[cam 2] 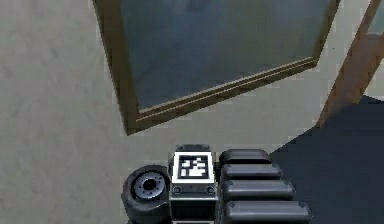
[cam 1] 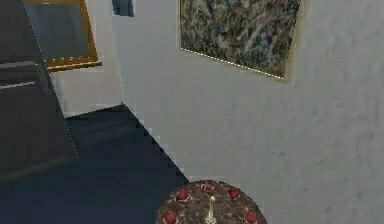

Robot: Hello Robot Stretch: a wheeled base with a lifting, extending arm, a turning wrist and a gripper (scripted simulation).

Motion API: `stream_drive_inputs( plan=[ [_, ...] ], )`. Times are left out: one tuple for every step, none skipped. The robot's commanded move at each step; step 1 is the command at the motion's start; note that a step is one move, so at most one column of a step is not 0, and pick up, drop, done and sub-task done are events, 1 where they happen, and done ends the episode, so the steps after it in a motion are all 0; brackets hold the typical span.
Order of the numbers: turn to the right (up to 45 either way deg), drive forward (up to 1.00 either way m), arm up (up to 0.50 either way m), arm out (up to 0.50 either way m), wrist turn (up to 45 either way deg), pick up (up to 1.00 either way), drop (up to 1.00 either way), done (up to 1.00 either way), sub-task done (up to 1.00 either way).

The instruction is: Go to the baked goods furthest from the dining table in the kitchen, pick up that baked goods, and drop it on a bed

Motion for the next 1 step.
stream_drive_inputs(
  plan=[
    [0.0, 0.55, 0.0, 0.0, 0.0, 0.0, 0.0, 0.0, 0.0]
  ],
)
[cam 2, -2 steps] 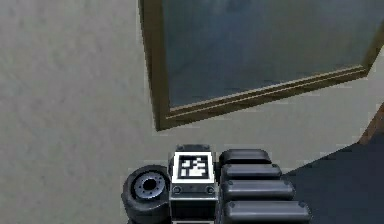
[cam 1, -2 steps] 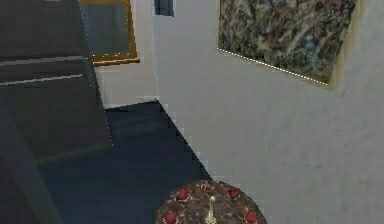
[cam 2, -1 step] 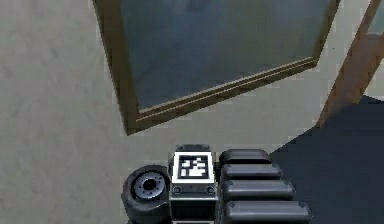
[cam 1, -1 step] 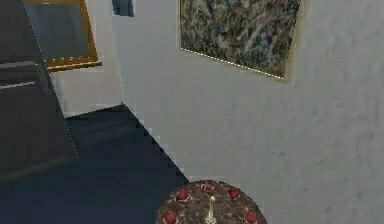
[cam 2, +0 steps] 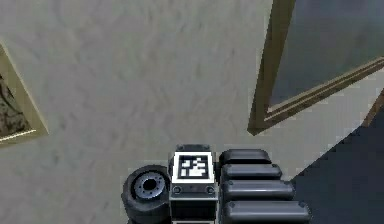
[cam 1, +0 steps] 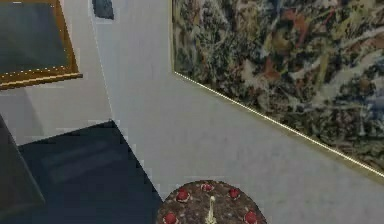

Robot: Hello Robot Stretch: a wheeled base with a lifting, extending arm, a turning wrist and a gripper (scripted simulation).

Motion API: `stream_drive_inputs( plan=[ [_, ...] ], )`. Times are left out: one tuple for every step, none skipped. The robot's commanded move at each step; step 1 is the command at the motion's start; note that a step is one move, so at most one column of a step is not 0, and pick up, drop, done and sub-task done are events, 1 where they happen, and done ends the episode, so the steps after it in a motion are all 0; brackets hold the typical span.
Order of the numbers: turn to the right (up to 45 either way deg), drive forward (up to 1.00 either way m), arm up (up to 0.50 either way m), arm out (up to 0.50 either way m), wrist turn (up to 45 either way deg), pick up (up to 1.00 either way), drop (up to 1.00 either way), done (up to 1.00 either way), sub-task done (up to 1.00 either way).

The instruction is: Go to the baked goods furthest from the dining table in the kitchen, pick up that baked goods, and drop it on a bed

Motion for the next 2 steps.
stream_drive_inputs(
  plan=[
    [-45.0, 0.0, 0.0, 0.0, 0.0, 0.0, 0.0, 0.0, 0.0],
    [-33.0, 0.0, 0.0, 0.0, 0.0, 0.0, 0.0, 0.0, 0.0]
  ],
)
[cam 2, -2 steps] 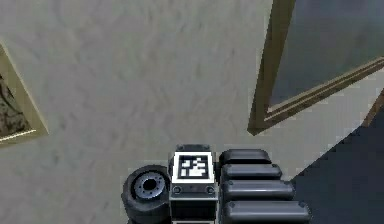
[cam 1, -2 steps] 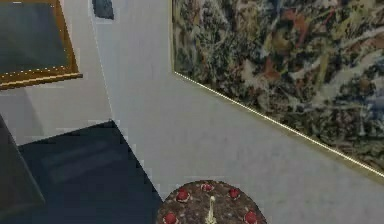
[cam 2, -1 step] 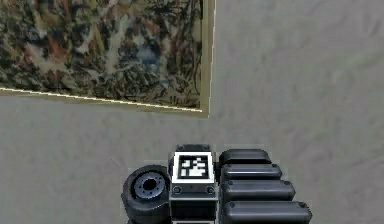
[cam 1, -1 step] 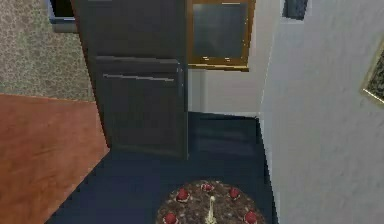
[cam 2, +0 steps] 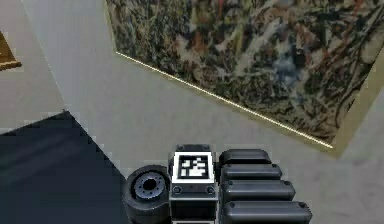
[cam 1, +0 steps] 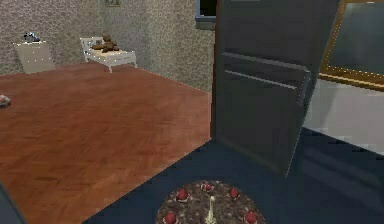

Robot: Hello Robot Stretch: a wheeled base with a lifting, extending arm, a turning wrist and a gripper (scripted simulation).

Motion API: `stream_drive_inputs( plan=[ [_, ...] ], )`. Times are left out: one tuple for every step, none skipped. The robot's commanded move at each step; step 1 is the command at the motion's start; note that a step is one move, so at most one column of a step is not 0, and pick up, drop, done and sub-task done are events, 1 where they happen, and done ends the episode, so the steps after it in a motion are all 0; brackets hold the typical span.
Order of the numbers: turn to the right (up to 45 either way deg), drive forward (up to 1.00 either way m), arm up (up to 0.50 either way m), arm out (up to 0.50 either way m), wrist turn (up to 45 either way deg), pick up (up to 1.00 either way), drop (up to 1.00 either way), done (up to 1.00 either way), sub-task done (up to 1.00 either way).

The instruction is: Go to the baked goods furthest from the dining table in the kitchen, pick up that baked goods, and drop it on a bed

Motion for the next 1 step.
stream_drive_inputs(
  plan=[
    [0.0, 0.35, 0.0, 0.0, 0.0, 0.0, 0.0, 0.0, 0.0]
  ],
)
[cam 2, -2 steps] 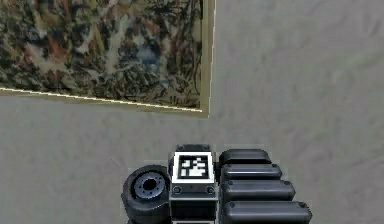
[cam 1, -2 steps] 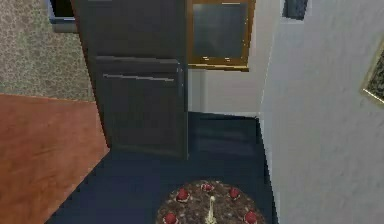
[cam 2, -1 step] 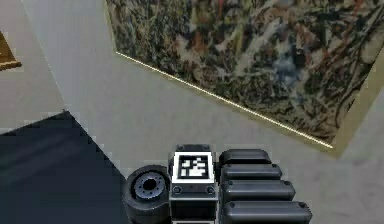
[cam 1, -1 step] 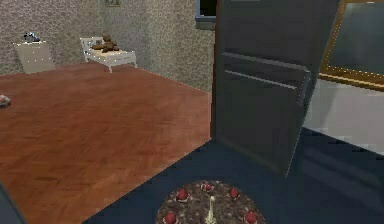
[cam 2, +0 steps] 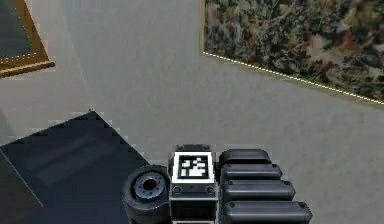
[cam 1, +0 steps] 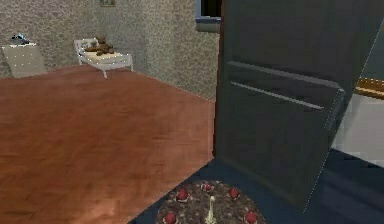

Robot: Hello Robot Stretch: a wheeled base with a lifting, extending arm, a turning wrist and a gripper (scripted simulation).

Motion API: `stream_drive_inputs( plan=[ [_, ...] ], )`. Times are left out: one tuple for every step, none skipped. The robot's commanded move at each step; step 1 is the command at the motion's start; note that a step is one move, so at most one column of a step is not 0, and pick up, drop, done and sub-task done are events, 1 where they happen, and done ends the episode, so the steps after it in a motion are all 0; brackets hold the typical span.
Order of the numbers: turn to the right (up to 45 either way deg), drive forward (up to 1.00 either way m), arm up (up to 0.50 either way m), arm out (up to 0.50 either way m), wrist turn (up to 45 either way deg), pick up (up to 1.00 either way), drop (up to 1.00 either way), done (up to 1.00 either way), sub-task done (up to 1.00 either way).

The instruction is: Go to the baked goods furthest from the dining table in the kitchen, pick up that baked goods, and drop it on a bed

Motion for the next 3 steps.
stream_drive_inputs(
  plan=[
    [-30.0, 0.0, 0.0, 0.0, 0.0, 0.0, 0.0, 0.0, 0.0],
    [0.0, 1.0, 0.0, 0.0, 0.0, 0.0, 0.0, 0.0, 0.0],
    [0.0, 1.0, 0.0, 0.0, 0.0, 0.0, 0.0, 0.0, 0.0]
  ],
)
